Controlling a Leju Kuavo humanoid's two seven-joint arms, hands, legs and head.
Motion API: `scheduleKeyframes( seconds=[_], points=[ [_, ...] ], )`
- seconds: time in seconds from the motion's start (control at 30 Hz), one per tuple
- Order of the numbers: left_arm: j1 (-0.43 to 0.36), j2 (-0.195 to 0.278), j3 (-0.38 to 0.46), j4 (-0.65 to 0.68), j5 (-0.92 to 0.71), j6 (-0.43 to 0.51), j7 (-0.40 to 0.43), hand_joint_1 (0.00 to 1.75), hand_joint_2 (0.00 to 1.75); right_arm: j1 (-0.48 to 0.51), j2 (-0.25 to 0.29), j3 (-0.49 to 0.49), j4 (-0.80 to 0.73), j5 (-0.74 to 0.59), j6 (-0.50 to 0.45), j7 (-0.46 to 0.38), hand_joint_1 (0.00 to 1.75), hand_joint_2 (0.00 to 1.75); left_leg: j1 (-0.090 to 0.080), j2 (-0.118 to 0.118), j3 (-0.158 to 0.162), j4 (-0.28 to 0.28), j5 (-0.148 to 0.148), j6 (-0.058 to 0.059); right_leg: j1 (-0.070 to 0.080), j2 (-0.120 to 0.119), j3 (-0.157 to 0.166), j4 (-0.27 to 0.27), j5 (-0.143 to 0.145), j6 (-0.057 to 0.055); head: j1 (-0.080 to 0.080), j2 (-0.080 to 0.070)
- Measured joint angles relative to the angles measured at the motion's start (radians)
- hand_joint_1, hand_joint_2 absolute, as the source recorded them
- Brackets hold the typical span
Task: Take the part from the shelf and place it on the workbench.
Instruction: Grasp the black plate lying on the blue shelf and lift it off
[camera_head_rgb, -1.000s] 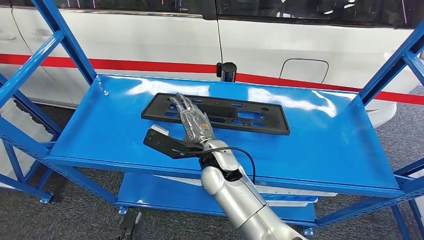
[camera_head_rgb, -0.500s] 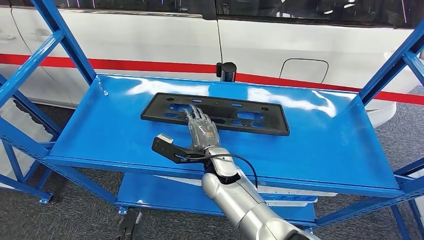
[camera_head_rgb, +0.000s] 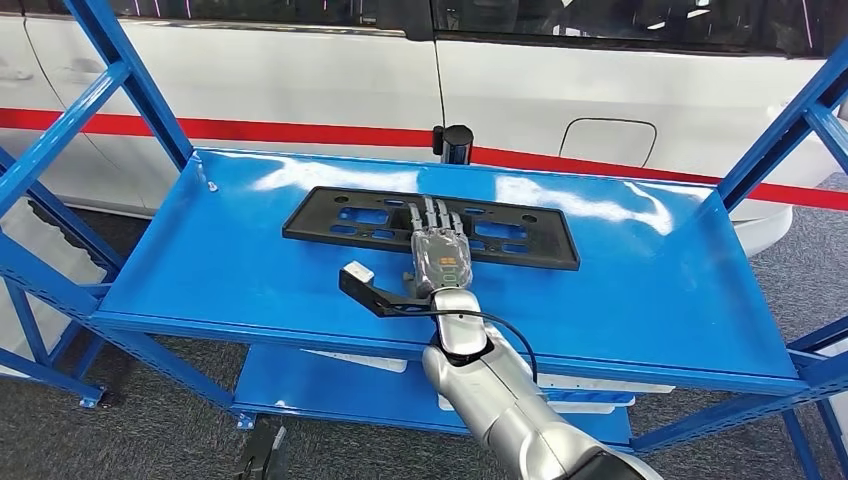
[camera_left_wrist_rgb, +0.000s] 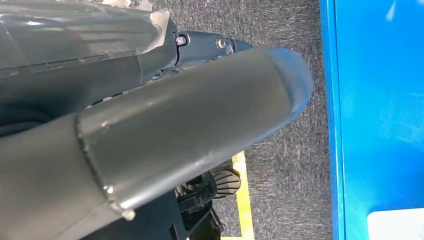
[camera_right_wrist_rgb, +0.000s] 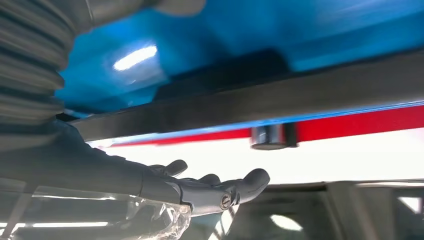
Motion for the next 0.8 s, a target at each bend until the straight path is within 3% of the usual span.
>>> scheduleKeyframes(
  seconds=[0.1, 0.27, 0.47, 0.67, 0.8],
  points=[
    [0.002, 0.002, 0.0, 0.0, -0.005, 0.002, -0.005, 0.0, 0.0, 0.009, -0.013, -0.036, 0.007, 0.063, -0.042, 0.044, 1.47, 1.75, 0.0, 0.0, 0.0, 0.0, 0.0, 0.0, 0.0, 0.0, 0.0, 0.0, 0.0, 0.0, 0.0, 0.0],
    [0.0, 0.006, 0.0, 0.0, -0.011, 0.009, -0.016, 0.0, 0.0, 0.013, -0.029, -0.039, 0.007, 0.085, -0.075, 0.089, 1.73, 1.75, 0.0, 0.0, 0.0, 0.0, 0.0, 0.0, 0.0, 0.0, 0.0, 0.0, 0.0, 0.0, 0.0, 0.0],
    [-0.002, 0.012, 0.0, 0.0, -0.006, 0.029, -0.045, 0.0, 0.0, 0.024, -0.033, -0.027, -0.018, 0.087, -0.086, 0.094, 1.75, 1.75, 0.0, 0.0, 0.0, 0.0, 0.0, 0.0, 0.0, 0.0, -0.001, 0.0, 0.0, 0.0, 0.0, 0.0],
    [-0.005, 0.015, 0.0, 0.0, -0.011, 0.072, -0.132, 0.0, 0.0, 0.047, -0.049, -0.019, -0.106, 0.087, -0.118, 0.093, 1.75, 1.75, 0.0, 0.0, -0.001, 0.0, 0.0, 0.0, 0.0, 0.0, -0.001, 0.0, 0.0, 0.0, 0.0, 0.0],
    [-0.007, 0.014, -0.002, -0.001, -0.016, 0.088, -0.242, 0.0, 0.0, 0.093, -0.074, -0.028, -0.255, 0.087, -0.106, 0.041, 1.75, 1.75, 0.0, 0.0, -0.001, 0.0, 0.0, 0.0, 0.0, 0.0, -0.001, 0.0, 0.0, 0.0, 0.0, 0.0]
  ],
)
